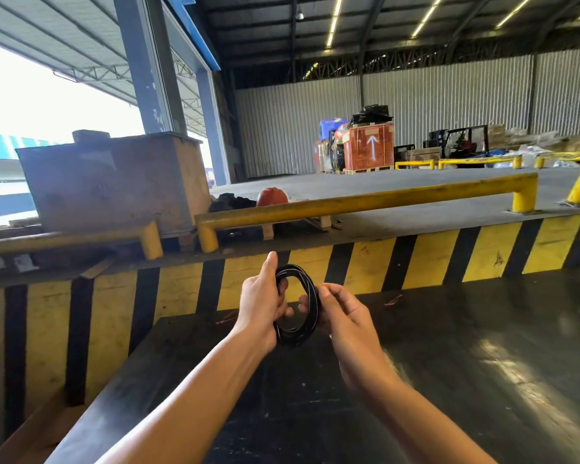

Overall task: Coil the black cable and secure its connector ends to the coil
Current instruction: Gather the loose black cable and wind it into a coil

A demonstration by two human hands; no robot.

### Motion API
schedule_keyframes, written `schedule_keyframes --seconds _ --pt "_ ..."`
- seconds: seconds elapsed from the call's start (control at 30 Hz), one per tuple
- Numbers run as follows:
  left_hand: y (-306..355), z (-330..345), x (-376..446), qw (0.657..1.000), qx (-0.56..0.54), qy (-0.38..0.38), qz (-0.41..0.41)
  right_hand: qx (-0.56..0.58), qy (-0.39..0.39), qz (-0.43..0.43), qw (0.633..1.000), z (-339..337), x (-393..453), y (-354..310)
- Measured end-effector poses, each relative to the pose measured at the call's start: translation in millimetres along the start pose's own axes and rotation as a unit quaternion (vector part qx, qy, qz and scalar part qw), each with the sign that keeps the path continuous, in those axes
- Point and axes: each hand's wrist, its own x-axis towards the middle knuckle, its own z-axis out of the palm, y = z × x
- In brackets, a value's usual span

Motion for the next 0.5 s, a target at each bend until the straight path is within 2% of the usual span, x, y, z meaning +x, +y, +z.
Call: schedule_keyframes --seconds 0.1,0.17,0.23,0.37,0.5 --pt "-2.5 3.1 -1.7 0.999 -0.025 0.029 0.01 -0.089 -0.036 -0.084 0.992 4.0 -10.5 3.2" --pt "-5.1 3.6 -5.6 0.999 -0.029 0.032 0.008 -0.152 -0.034 -0.099 0.983 1.1 -13.4 3.8" --pt "-7.9 0.5 -9.8 1.0 0.001 0.005 0.017 -0.185 -0.02 -0.099 0.977 -4.7 -14.0 1.7" --pt "1.7 -9.6 -15.8 0.972 0.203 -0.099 0.065 -0.3 -0.032 -0.122 0.946 -19.6 -11.0 -10.5" --pt "16.0 -13.3 -23.2 0.919 0.339 -0.127 0.157 -0.399 -0.094 -0.131 0.903 -17.9 -17.1 -18.2"
